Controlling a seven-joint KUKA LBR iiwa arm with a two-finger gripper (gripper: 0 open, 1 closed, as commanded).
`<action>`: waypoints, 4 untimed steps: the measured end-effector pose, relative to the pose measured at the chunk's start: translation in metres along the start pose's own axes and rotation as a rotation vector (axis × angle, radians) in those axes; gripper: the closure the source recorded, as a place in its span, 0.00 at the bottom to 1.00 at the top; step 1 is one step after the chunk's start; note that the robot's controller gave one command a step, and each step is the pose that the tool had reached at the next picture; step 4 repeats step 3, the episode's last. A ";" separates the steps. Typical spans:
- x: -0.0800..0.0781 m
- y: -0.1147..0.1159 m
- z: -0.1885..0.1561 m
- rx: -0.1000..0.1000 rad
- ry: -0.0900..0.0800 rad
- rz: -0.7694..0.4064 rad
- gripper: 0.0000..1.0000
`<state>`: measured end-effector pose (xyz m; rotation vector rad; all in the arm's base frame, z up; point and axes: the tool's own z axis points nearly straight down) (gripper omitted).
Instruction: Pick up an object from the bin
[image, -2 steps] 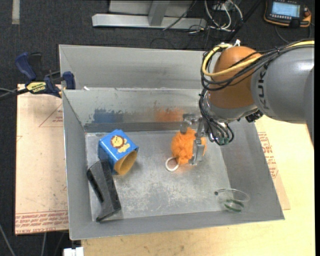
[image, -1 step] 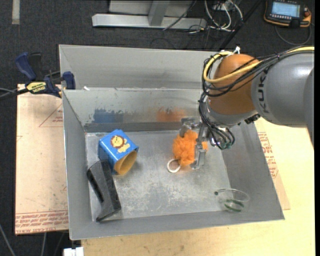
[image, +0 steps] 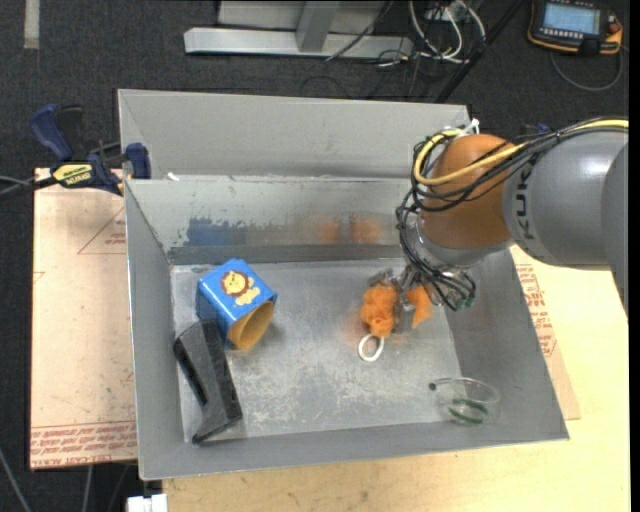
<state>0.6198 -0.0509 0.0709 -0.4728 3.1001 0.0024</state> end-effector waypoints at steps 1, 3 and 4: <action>0.000 0.000 0.000 0.000 0.000 0.000 1.00; 0.009 0.001 -0.140 0.000 -0.004 0.001 1.00; 0.009 0.001 -0.140 0.000 -0.004 0.001 1.00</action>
Offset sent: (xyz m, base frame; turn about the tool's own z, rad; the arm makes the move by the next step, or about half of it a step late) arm -0.0106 -0.0020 0.1397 -0.0016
